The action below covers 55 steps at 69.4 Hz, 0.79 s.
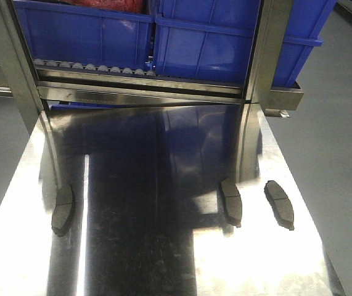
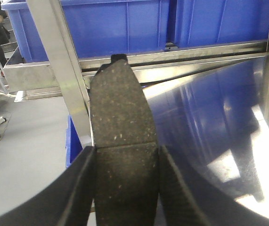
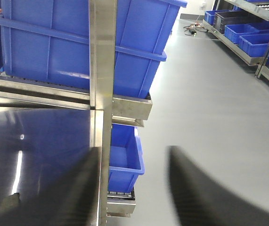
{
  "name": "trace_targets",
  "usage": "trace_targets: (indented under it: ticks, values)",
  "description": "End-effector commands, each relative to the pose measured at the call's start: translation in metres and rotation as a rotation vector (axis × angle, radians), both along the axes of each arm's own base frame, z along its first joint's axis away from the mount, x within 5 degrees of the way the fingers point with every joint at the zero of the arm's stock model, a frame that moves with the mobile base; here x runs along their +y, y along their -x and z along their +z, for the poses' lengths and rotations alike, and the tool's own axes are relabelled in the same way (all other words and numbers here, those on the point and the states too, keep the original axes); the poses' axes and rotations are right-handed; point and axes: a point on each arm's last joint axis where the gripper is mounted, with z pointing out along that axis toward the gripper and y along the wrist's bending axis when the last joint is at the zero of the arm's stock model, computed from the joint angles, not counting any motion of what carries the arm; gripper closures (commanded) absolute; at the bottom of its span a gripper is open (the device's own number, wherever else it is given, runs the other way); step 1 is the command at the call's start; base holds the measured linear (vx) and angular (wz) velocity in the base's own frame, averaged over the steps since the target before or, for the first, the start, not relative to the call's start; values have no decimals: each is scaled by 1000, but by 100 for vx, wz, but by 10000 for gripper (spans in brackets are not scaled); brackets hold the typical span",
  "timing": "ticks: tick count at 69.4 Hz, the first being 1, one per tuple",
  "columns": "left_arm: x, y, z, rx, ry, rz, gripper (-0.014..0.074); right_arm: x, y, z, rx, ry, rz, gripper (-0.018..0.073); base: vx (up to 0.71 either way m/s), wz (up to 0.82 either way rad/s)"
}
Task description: Move and align brake pads A on conveyor
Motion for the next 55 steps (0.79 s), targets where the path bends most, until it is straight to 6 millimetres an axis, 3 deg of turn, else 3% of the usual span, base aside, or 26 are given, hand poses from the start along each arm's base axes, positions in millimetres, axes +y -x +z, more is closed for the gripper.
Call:
trace_targets:
  ticks: [1,8,21,36,45,55]
  values:
    - [0,-1,19,-126,26,2,413,-1,-2,16,-92,28,2,-35,0,0]
    - [0,-1,19,-126,26,2,413,0,-2,16,-93,16,3,-171,0,0]
    - [0,-1,19,-126,26,2,413,0,-15,12,-35,-1,4,-149,0,0]
    - [0,-1,19,-126,26,2,413,-2,-73,-4,276,-62,-6,-91,0,0]
    - [0,-1,19,-126,26,2,413,-1,-111,-25,489,-91,-1,-66,0,0]
    - [0,-1,19,-126,26,2,413,3,-146,-48,615,-91,32,-62,0,0]
